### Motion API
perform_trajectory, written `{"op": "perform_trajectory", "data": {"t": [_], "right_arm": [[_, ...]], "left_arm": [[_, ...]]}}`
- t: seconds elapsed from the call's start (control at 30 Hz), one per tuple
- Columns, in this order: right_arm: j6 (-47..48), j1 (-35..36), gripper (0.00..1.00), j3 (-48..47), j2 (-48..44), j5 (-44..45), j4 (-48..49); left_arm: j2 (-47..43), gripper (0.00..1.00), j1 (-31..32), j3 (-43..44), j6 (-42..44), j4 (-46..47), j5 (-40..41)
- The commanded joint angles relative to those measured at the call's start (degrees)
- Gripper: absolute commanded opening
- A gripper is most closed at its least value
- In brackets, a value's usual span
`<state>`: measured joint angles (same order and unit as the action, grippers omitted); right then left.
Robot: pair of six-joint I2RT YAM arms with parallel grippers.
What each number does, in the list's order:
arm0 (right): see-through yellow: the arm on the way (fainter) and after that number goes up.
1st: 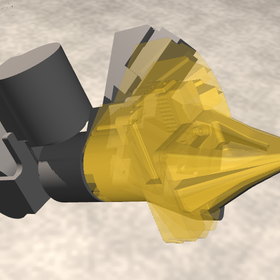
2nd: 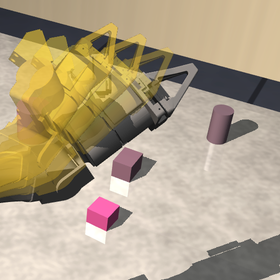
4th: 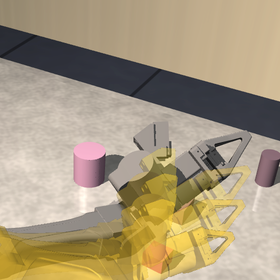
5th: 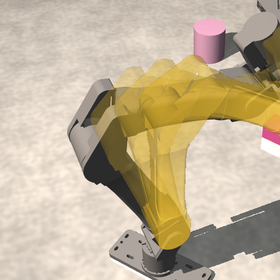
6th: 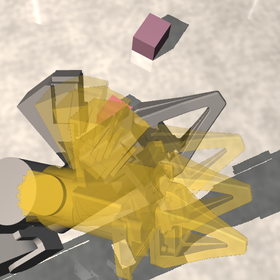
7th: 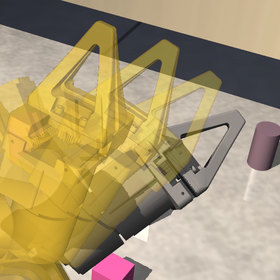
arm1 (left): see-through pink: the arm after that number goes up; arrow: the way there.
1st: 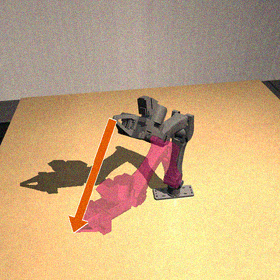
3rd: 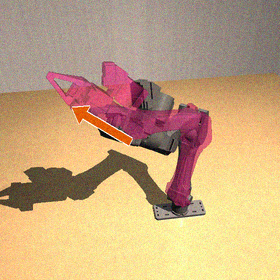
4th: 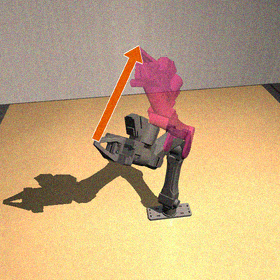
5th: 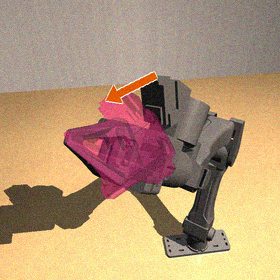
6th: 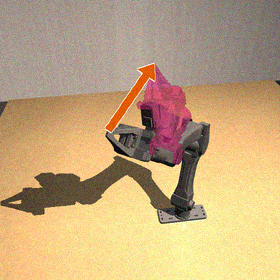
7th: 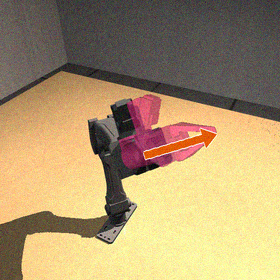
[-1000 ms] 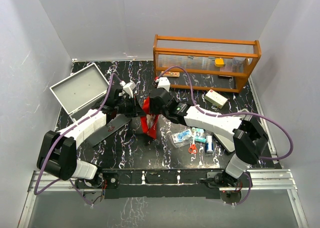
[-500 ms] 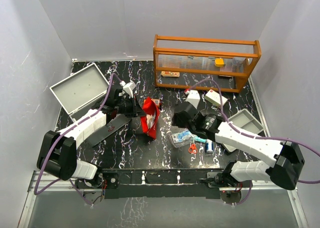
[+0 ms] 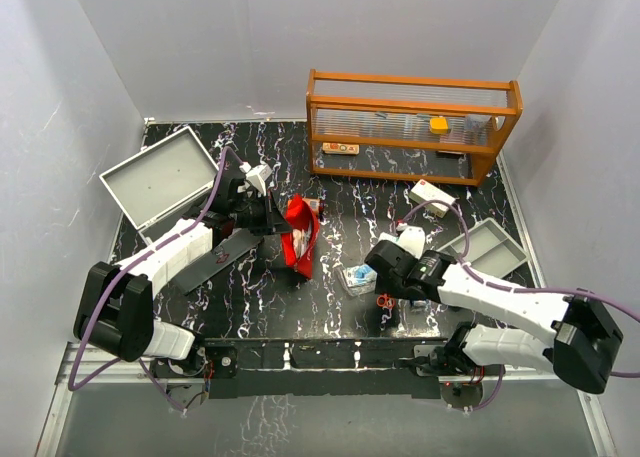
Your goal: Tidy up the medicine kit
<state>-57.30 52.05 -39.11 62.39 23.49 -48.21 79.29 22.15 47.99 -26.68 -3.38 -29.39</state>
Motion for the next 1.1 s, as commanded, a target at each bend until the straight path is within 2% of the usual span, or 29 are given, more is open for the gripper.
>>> {"op": "perform_trajectory", "data": {"t": [0.0,0.37,0.63,0.97,1.07], "right_arm": [[-0.18,-0.27,0.46,1.13,2.43,-0.89,2.3],[5.09,-4.04,0.4,1.43,8.0,-2.29,9.52],[6.08,-5.55,0.3,3.25,9.36,-4.18,10.84],[6.97,-5.83,0.3,3.66,11.59,-5.35,11.34],[7.73,-5.93,0.26,3.72,12.4,-6.42,11.8]], "left_arm": [[-1.15,0.0,0.17,0.09,-0.22,1.35,-1.11],[-1.15,0.0,0.17,0.05,-0.31,1.36,-1.29],[-1.11,0.0,0.22,-0.09,-0.31,1.45,-1.24],[-1.15,0.0,0.17,-0.04,-0.4,1.54,-1.29],[-1.15,0.0,0.17,-0.08,-0.39,1.53,-1.29]]}}
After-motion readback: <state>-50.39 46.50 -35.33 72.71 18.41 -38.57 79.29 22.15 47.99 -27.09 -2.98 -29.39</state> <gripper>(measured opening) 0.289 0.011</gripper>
